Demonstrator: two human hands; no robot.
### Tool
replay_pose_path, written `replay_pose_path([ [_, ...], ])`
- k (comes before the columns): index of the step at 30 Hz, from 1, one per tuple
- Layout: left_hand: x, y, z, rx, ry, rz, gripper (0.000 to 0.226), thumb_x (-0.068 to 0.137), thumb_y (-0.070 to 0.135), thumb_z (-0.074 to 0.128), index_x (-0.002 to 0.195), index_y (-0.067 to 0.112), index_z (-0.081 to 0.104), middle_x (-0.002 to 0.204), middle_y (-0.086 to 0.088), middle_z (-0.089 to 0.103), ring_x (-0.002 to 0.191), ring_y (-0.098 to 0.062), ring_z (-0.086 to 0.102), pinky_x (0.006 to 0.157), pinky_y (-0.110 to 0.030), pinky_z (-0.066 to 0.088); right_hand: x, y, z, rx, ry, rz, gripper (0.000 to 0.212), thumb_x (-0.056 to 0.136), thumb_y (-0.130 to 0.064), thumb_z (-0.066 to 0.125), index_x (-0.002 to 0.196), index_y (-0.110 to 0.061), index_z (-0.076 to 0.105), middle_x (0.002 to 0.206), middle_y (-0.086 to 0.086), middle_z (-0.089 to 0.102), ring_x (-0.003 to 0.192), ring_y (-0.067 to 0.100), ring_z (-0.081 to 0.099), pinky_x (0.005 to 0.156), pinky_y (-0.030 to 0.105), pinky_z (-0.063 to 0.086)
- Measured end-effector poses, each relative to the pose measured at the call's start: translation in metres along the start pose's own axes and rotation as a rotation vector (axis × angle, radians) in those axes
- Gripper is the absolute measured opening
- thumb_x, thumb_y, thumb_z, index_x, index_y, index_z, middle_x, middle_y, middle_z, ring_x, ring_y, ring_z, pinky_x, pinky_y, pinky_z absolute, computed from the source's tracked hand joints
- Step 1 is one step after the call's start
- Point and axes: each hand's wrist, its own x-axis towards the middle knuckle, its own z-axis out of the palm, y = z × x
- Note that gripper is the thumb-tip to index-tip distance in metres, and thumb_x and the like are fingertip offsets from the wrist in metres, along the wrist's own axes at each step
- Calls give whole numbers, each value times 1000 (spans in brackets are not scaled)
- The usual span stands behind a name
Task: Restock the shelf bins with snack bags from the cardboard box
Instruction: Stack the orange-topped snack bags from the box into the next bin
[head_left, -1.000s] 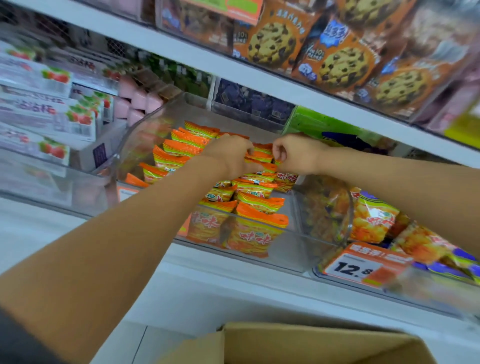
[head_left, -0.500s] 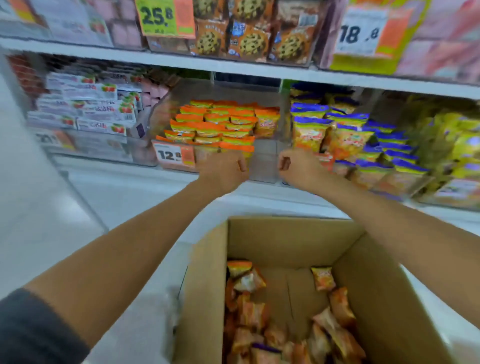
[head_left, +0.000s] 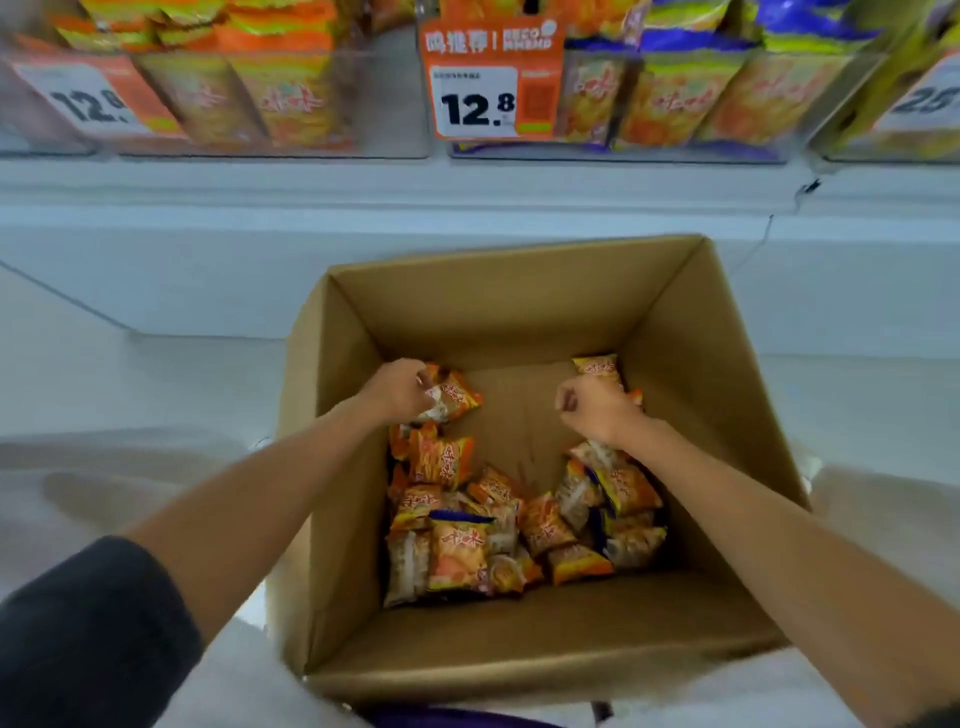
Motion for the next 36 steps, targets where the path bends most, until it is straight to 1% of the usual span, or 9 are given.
replay_pose_path([
  [3,16,-14,38,24,-84,-80,21,88,17,69,106,10,63,115,-11,65,108,-27,61,85,-35,50,15,18,24,-3,-81,23,20,87,-7,57,78,-23,64,86,-3,65,86,18,63,81,38,55],
  [9,19,-22,94,329,-237,51,57,90,31,67,142,20,47,145,-7,46,132,-28,44,106,-38,41,24,30,43,76,-91,54,16,90,-10,59,83,-24,63,89,-6,62,88,16,61,81,32,53],
  [14,18,-12,98,632,-232,79,45,93,30,62,136,20,55,149,-13,37,140,-33,29,113,-45,26,18,42,47,143,-115,94,15,89,-9,62,85,-23,64,88,-4,62,88,17,62,83,35,54],
  [20,-1,-3,83,-225,31,-53,51,97,19,59,143,9,39,132,-7,55,126,-26,49,95,-30,42,7,24,57,290,-356,78,21,90,-6,62,110,-10,67,105,6,65,98,20,61,73,22,47],
  [24,-13,-13,78,-460,62,-217,56,95,27,63,144,11,41,137,-5,54,128,-25,49,104,-38,43,4,6,83,215,-532,55,55,86,-18,72,137,-14,51,138,6,53,127,25,50,89,26,42],
  [27,-18,-17,79,-588,96,-314,30,95,28,62,116,7,60,109,-4,64,102,-21,59,89,-36,48,-3,-2,117,151,-609,61,80,83,-26,76,149,-17,32,154,5,35,138,27,37,105,33,37],
  [30,-24,-13,80,-622,104,-308,21,97,28,59,85,11,55,80,3,54,74,-11,51,68,-26,41,-10,-1,137,138,-556,68,67,84,-27,74,143,-13,44,147,7,46,132,25,45,104,34,41],
  [34,-27,-9,78,-664,102,-257,29,99,32,54,120,12,57,108,2,60,103,-16,54,84,-30,42,-2,12,95,246,-362,64,45,84,-30,72,122,-12,56,119,10,58,97,21,57,77,33,45],
  [36,-27,-6,76,-708,107,-243,32,100,34,52,126,16,54,117,2,57,111,-17,53,89,-32,44,1,12,63,387,-187,43,35,85,-24,68,108,-9,46,93,8,52,71,15,45,58,32,34],
])
